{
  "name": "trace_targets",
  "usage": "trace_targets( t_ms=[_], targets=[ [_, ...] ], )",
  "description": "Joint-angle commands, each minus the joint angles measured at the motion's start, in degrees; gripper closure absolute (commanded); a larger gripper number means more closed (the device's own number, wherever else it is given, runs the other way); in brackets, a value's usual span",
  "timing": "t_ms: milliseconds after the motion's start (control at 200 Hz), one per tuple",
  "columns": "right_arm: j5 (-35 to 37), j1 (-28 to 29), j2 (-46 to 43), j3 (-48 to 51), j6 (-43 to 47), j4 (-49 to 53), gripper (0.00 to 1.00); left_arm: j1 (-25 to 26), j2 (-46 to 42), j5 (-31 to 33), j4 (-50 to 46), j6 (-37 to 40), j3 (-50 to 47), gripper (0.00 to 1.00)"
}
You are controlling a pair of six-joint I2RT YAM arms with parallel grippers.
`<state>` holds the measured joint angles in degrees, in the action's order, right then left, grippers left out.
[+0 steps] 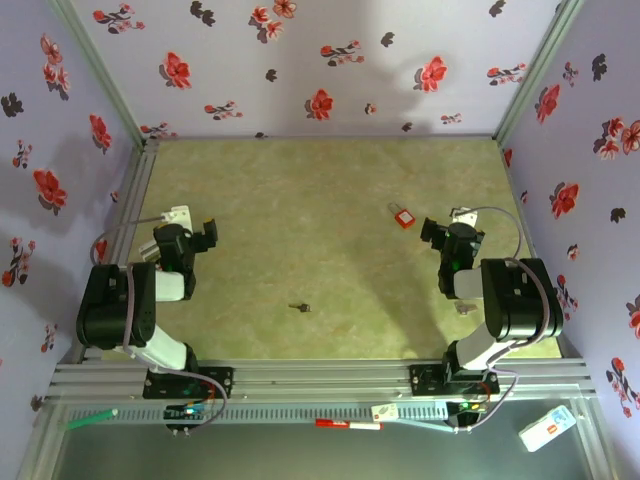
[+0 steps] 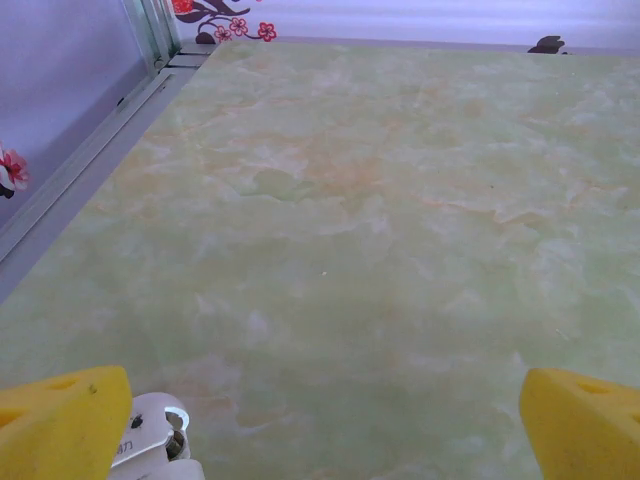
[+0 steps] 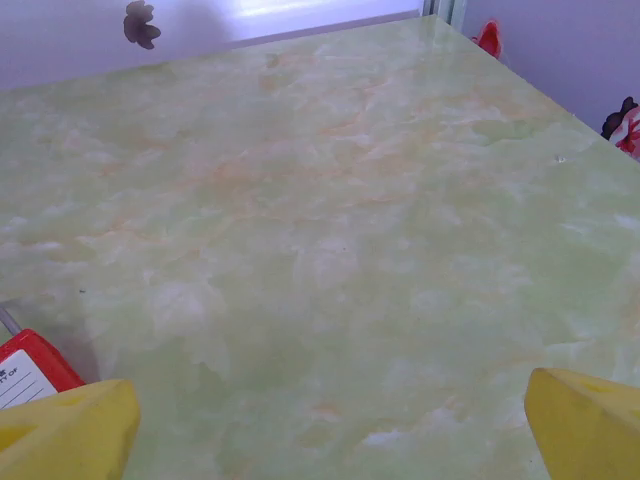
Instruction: Unlock with the key
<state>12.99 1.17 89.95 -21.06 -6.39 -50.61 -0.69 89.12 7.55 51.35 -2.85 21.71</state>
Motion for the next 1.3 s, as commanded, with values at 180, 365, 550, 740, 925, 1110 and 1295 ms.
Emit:
trace_targets(
  t_ms=[180, 365, 550, 740, 925, 1110, 1295],
  targets=[
    [-0.6, 0.1, -0.7, -0.9, 0.9, -0.4, 0.01, 0.1, -0.8, 1.5, 1.2, -0.4, -0.1, 0.00],
    [-0.7, 0.1, -0.6, -1.0, 0.9, -0.2, 0.01, 0.2, -0.8, 1.5, 1.1, -0.4, -0.1, 0.00],
    [-0.7, 0.1, -0.7, -1.1, 0.9, -0.2, 0.01, 0.1, -0.8, 1.5, 0.8, -0.4, -0.1, 0.00],
    [-1.0, 0.0, -0.8, -1.0, 0.8, 0.0, 0.01, 0.2, -0.9, 1.5, 0.8, -0.4, 0.0, 0.00],
    [-2.1, 0.1, -2.0, -1.7, 1.5, 1.8, 0.01, 0.1, -3.1, 1.2, -2.5, -0.3, 1.0, 0.00],
    [-1.4, 0.6, -7.9, -2.8, 1.6, 9.5, 0.01, 0.1, -9.5, 1.1, -10.2, -0.1, 2.4, 0.00],
    [-0.3, 2.5, -16.9, -6.3, -1.5, 25.3, 0.01, 0.3, -17.8, 1.3, -18.4, -2.1, 4.6, 0.00]
  ],
)
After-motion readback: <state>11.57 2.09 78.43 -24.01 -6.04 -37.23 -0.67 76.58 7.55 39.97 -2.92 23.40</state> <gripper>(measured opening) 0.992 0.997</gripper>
